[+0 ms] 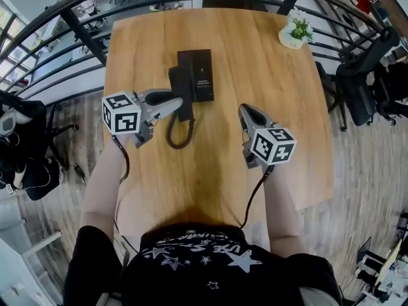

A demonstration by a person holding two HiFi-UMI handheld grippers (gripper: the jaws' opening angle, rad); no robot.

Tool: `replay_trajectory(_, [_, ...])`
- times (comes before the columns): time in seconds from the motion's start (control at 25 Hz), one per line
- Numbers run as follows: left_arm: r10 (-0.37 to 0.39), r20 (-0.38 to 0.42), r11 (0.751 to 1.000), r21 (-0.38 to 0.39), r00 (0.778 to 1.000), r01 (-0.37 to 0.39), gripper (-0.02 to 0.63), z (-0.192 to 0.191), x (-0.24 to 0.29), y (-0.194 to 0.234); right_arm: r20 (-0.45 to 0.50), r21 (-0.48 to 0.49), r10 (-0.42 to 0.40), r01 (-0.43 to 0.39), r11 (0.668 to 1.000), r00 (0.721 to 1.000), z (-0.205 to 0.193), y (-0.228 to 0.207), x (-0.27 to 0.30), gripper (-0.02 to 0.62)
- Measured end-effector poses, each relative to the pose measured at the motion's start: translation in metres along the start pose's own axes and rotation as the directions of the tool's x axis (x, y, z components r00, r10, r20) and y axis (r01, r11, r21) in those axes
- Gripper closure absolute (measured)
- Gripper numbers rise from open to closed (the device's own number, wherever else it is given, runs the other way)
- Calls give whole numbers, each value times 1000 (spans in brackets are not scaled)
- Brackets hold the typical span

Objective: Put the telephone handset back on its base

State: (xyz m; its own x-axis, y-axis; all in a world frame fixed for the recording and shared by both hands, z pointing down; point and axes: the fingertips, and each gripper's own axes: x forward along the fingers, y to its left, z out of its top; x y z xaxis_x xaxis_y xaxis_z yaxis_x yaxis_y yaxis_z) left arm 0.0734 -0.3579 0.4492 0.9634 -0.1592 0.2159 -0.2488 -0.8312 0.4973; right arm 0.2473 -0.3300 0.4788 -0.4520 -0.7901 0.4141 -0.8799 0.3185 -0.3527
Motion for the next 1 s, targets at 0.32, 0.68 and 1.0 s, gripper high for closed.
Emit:
replay_trajectory(0.32, [-27, 8, 999, -29, 1000, 27, 525, 6, 22, 58, -45, 33, -15, 16, 999, 999, -11, -27, 37, 595])
replay_trajectory(0.68, [-95, 15, 991, -91, 995, 96, 525, -2, 39, 95, -81, 40, -6, 9, 999, 997, -20, -37, 68, 595])
replay_trajectory(1.0, [-155, -17, 979, -136, 988, 151, 525, -9, 43, 108, -104, 62, 2, 5, 998, 995, -34, -39, 78, 595])
